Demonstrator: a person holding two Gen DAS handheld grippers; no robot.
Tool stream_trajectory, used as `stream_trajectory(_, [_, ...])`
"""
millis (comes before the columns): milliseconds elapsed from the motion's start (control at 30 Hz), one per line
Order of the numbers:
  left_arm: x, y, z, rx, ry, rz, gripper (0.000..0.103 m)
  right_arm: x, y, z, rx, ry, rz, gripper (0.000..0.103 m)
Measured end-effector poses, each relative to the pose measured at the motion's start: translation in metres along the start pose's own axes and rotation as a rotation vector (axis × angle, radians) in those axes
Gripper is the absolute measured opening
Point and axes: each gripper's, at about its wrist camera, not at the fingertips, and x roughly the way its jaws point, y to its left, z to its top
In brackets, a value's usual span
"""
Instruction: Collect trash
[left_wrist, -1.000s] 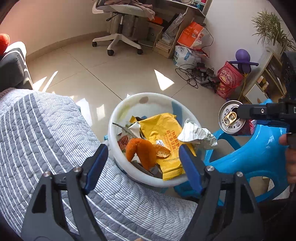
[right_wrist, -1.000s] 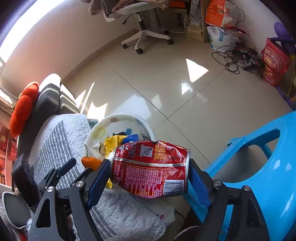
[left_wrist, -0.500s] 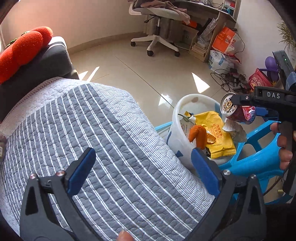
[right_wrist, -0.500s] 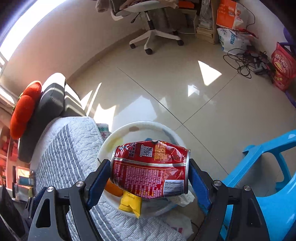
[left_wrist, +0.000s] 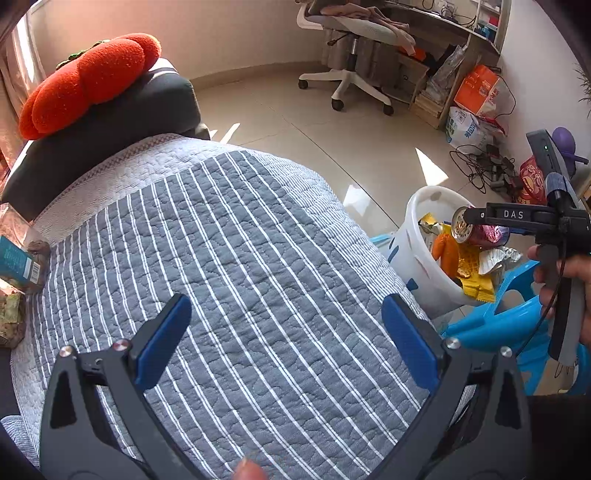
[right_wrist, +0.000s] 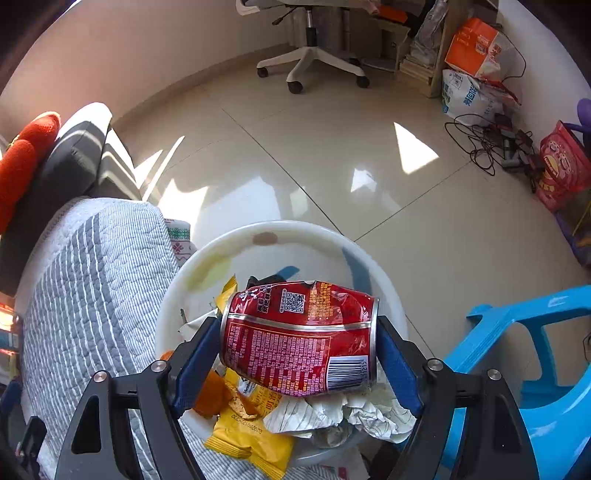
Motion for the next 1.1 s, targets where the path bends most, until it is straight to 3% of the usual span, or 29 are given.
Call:
stream_trajectory(167, [-0.018, 0.009, -0.009, -0.006, -0.016, 0.027, 0.102, -0.022, 0.006, -0.006, -0.045, -0.038, -0.008, 0.093])
stream_trajectory(300, [-0.039, 0.015, -0.019, -0.014, -0.047, 0.049, 0.102, -0.054, 0.011, -0.017, -0.067, -0.093, -0.004, 0.093])
stream_trajectory(700, [-0.152, 0.014, -0.063, -0.077, -0.255, 0.202, 0.102, -0.199, 0.055, -0.1, -0.257, -0.275, 0.042, 0.093])
stream_trajectory(900, [-0.178, 0.004, -0.102, -0.158, -0.24, 0.216, 0.102, -0.243, 0.072, -0.17, -0.345, -0.374, 0.095, 0.093])
stream_trajectory(1100, [-0.173, 0.002, -0.137, -0.209, -0.199, 0.258, 0.102, -0.23, 0.078, -0.228, -0.376, -0.407, 0.108, 0.093])
